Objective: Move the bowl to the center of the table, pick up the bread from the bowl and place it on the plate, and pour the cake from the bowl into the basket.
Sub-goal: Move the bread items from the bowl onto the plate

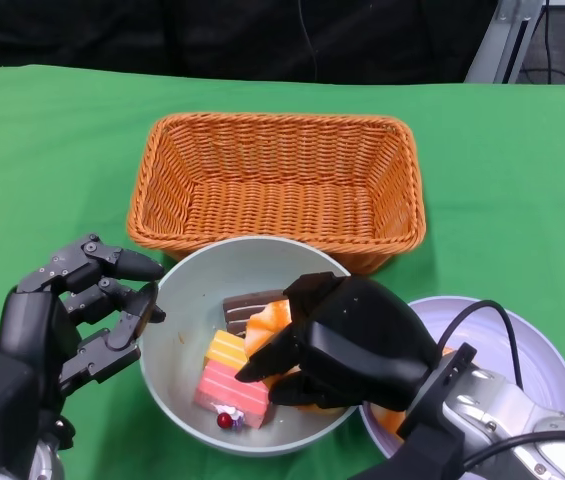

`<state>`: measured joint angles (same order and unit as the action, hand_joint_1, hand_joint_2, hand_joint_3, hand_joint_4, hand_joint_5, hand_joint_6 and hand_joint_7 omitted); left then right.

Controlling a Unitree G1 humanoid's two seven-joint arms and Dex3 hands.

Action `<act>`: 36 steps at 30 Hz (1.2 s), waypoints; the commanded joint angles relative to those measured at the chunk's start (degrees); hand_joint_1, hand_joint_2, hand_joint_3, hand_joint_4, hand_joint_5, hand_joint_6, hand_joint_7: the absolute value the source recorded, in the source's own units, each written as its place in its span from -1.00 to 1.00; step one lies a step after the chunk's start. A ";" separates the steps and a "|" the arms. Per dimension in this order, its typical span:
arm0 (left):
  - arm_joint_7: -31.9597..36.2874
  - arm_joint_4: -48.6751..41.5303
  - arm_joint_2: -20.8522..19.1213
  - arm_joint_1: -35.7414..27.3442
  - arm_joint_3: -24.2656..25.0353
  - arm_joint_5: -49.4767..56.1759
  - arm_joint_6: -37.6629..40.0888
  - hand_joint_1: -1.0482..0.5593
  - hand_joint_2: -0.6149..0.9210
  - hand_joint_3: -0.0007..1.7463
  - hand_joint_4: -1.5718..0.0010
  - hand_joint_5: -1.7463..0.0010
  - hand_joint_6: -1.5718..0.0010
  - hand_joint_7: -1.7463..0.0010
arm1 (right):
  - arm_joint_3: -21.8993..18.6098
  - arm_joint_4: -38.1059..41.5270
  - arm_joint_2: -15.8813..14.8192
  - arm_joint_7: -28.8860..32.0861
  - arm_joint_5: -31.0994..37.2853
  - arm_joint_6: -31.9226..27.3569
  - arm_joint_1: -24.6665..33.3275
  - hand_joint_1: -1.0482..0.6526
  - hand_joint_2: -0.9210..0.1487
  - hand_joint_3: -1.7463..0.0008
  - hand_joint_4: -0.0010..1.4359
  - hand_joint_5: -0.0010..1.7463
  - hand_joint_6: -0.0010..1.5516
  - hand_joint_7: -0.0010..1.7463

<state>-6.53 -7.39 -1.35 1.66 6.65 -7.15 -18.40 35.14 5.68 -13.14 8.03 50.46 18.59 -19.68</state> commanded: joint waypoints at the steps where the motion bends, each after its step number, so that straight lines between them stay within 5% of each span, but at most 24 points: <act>1: 0.35 -0.35 -0.36 -0.46 0.22 0.38 -0.67 0.18 0.70 -0.27 0.05 -0.55 -0.05 -0.14 | -1.26 -0.94 -0.51 -0.26 -1.06 0.43 1.10 -0.06 -0.96 1.00 0.03 0.69 0.52 -0.86; 2: 0.52 -0.13 -0.26 -0.54 0.19 0.41 -0.37 0.17 0.70 -0.27 0.05 -0.55 -0.05 -0.14 | -1.51 -1.25 -0.39 -0.15 -1.17 0.54 1.13 -0.05 -0.96 1.00 -0.04 0.84 0.22 -0.28; 3: 0.64 0.04 -0.19 -0.60 0.17 0.43 -0.14 0.17 0.70 -0.27 0.05 -0.55 -0.05 -0.14 | -1.68 -1.46 -0.30 -0.10 -1.21 0.63 1.13 -0.05 -0.97 1.00 -0.06 0.89 0.05 0.02; 6: 0.54 -0.12 -0.21 -0.57 0.19 0.41 -0.20 0.17 0.70 -0.27 0.05 -0.54 -0.05 -0.14 | -2.66 -2.87 -0.15 -0.40 -2.17 0.98 1.00 -0.02 -0.99 0.98 -0.10 0.96 -0.15 0.34; 13: -0.09 -1.89 -1.09 0.09 0.36 1.19 -1.65 0.13 0.73 -0.32 0.13 -0.61 -0.03 -0.17 | -5.29 -6.63 0.00 -2.32 -5.57 1.54 1.18 -0.03 -0.94 1.00 0.17 0.38 0.21 -0.43; 25: -0.15 -2.58 -0.79 0.34 0.41 0.26 -1.77 0.14 0.73 -0.39 0.03 -0.56 -0.04 -0.16 | -9.76 -13.64 0.38 -2.65 -8.53 2.23 3.79 0.04 -0.98 0.98 0.18 0.43 0.29 -0.47; 34: -0.12 -2.16 -1.15 -0.11 0.14 0.62 -1.65 0.17 0.78 -0.42 0.11 -0.57 -0.05 -0.14 | -8.29 -14.58 -1.14 -7.10 -3.90 0.45 5.41 0.00 -0.99 0.98 0.14 0.29 0.27 -0.55; 36: 0.51 -1.80 -1.13 -0.27 0.06 1.34 -1.38 0.15 0.77 -0.41 0.13 -0.59 -0.04 -0.15 | -7.38 -15.93 -1.62 -11.33 -1.92 -1.98 5.59 -0.12 -1.00 0.94 0.03 0.04 0.21 -0.70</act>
<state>-6.53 -9.73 -1.65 1.76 6.60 -6.46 -19.36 27.42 -8.85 -13.83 -0.97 47.51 17.87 -14.71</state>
